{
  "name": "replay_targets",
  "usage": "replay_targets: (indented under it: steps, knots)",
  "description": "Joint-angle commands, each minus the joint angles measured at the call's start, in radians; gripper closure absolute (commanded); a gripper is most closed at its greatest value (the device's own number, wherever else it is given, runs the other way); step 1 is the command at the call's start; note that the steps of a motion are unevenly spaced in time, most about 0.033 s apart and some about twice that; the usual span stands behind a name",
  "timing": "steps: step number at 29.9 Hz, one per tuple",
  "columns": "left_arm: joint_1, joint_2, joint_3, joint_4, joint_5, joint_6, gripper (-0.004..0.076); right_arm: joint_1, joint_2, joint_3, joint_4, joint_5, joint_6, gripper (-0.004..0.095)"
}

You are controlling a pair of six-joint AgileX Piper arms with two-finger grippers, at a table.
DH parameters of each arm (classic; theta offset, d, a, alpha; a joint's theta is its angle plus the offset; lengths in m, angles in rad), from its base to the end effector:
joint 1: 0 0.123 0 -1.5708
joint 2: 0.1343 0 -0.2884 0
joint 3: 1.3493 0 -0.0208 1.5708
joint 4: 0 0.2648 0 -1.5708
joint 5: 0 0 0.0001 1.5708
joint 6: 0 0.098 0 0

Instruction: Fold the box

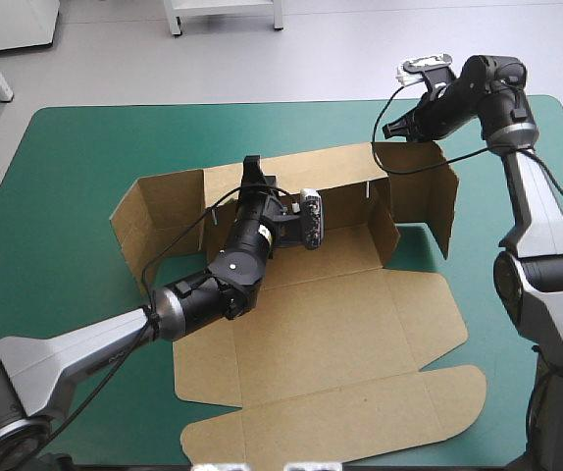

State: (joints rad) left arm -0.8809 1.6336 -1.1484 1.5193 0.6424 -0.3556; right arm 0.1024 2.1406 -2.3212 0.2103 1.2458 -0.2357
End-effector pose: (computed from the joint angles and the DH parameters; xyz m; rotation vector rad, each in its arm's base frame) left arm 0.2870 -0.2555 0.2892 1.4489 1.3865 0.8140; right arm 0.4861 0.0694 0.3536 -0.4176 2.4940 0.2269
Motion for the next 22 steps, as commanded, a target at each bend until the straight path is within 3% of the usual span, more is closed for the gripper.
replay_targets:
  steps: [1,22]
  knots:
    - [-0.004,-0.039,-0.016,-0.009,0.036,-0.022,0.0732,0.002,-0.108,0.012,0.014,0.002,-0.026,0.0927]
    - [-0.004,-0.039,-0.016,-0.009,0.032,-0.017,0.0732,0.002,-0.286,0.354,0.180,-0.033,-0.209,0.0926]
